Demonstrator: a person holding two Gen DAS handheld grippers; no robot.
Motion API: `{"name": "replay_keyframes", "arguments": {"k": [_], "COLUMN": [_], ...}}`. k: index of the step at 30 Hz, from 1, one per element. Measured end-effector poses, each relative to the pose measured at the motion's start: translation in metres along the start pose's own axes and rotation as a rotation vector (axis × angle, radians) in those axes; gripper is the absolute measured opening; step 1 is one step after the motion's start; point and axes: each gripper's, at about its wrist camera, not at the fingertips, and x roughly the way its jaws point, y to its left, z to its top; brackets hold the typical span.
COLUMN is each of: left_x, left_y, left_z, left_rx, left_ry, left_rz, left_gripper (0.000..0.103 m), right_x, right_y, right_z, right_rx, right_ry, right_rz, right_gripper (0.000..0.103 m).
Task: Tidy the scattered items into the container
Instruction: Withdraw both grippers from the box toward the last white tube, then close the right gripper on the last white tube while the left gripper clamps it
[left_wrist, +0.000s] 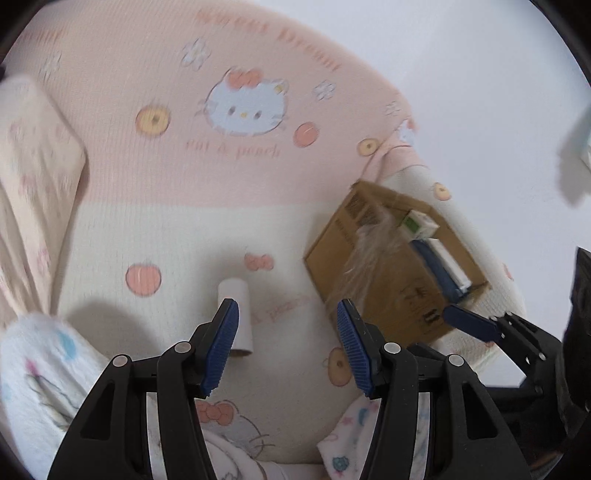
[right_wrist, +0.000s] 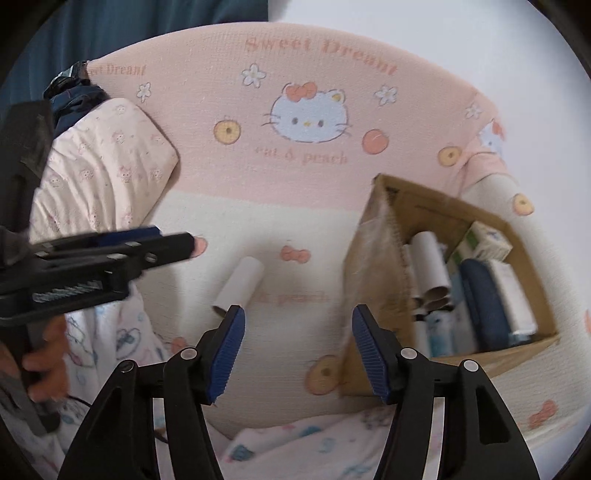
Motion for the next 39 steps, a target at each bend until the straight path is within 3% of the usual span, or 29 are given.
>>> {"name": "replay_keyframes", "arguments": {"k": [5,10,13,16,19,21,23,28,31,35,39], "left_x": [0.050,0.092,0.102,0.107,0.110,0.115,0.121,0.125,0.133,0.147,0.153], "left_y": [0.026,0.061,0.078,0.088,0.099,0.109,0.119,0.125,0.129,0.141,0.143], "left_z": [-0.014,-0.022,-0.016,-0.012,-0.011,-0.014,-0.016,-0.010,-0.007,-0.008,-0.009], "left_rx": [0.030,-0.060,-0.167,-0.217,-0.280,-0.333,-0.383,-0.418,-0.441,-0.530,-0.550], "left_ry": [0.093,0.187,0.213,0.206,0.223,0.252,0.289,0.276,0.278,0.303,0.323], "left_rz": [0.065,0.105,0.030,0.016,-0.046,-0.038,-0.022,-0.080,-0.102,-0.149,-0.159], "left_gripper": [0.059,0.059,0.059,0.059,0.059,0.057,0.049,0.048,0.048,0.037,0.035], "right_x": [0.035,0.065,0.075,0.090,0.109,0.123,0.139,0.172,0.182,0.194,0.210], "right_y": [0.013,0.025,0.034,0.043,0.047,0.046,0.040,0.024,0.023,0.024,0.020], "right_z": [-0.007,-0.016,-0.017,-0.014,-0.010,-0.008,-0.007,-0.010,-0.009,-0.006,-0.006], "right_rx": [0.002,-0.011,-0.029,-0.058,-0.076,-0.063,-0.011,0.196,0.238,0.269,0.337], "right_ry": [0.057,0.122,0.115,0.129,0.149,0.169,0.198,0.280,0.288,0.297,0.343], "right_rz": [0.012,0.029,0.043,0.068,0.073,0.076,0.097,0.197,0.221,0.267,0.319], "right_gripper": [0.059,0.059,0.059,0.059,0.059,0.059,0.059,0.059,0.059,0.058,0.043]}}
